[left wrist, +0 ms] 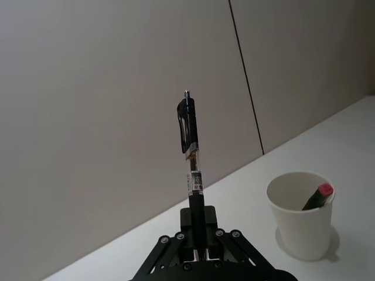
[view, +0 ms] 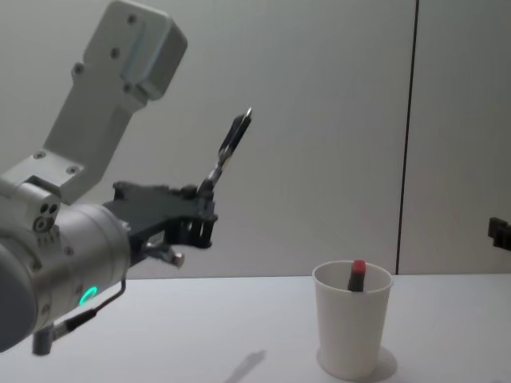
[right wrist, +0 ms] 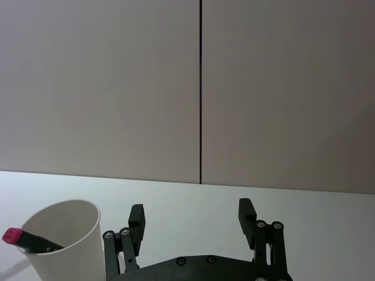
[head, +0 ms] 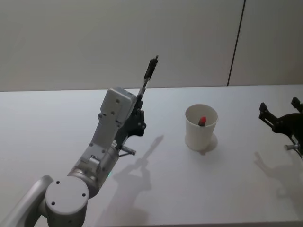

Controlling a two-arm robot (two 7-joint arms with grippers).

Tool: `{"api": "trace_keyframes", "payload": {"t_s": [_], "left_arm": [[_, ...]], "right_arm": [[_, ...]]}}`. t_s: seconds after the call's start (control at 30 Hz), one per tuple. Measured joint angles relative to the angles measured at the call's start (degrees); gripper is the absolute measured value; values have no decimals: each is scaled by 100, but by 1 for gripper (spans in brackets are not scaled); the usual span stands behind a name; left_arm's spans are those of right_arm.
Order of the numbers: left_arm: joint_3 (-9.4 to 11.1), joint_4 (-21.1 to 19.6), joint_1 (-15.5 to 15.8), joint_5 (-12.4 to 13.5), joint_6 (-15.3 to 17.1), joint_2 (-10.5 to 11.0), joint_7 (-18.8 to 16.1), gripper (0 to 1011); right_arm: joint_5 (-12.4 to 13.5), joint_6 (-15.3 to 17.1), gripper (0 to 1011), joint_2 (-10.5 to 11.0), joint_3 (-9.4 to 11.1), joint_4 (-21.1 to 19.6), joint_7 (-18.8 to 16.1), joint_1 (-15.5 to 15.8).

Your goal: Place the pen into the pen holder.

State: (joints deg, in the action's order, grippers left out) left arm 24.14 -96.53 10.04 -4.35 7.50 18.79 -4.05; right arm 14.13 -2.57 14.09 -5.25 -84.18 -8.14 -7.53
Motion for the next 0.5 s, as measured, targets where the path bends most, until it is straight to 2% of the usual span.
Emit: {"api": "trace_keyframes", "payload": {"t_s": [0.07, 0.13, 0.23, 0.3, 0.4, 0.5], "left_arm": [[-10, 101, 47, 54, -381, -21, 120, 124], [-15, 157, 74, 69, -518, -35, 169, 124], [-26, 314, 150, 111, -969, -75, 341, 124], [-32, 393, 191, 119, -1127, -97, 417, 124], [-44, 630, 319, 136, -1656, -166, 677, 124], [-48, 778, 401, 137, -1894, -213, 809, 124]], "right_arm": [[0, 0, 1002, 0, 0, 0, 0, 0], [0, 0, 1002, 0, 0, 0, 0, 0], [0, 0, 1002, 0, 0, 0, 0, 0], [0, 0, 1002, 0, 0, 0, 0, 0], [0, 0, 1002, 0, 0, 0, 0, 0], [0, 0, 1001, 0, 0, 0, 0, 0]]}}
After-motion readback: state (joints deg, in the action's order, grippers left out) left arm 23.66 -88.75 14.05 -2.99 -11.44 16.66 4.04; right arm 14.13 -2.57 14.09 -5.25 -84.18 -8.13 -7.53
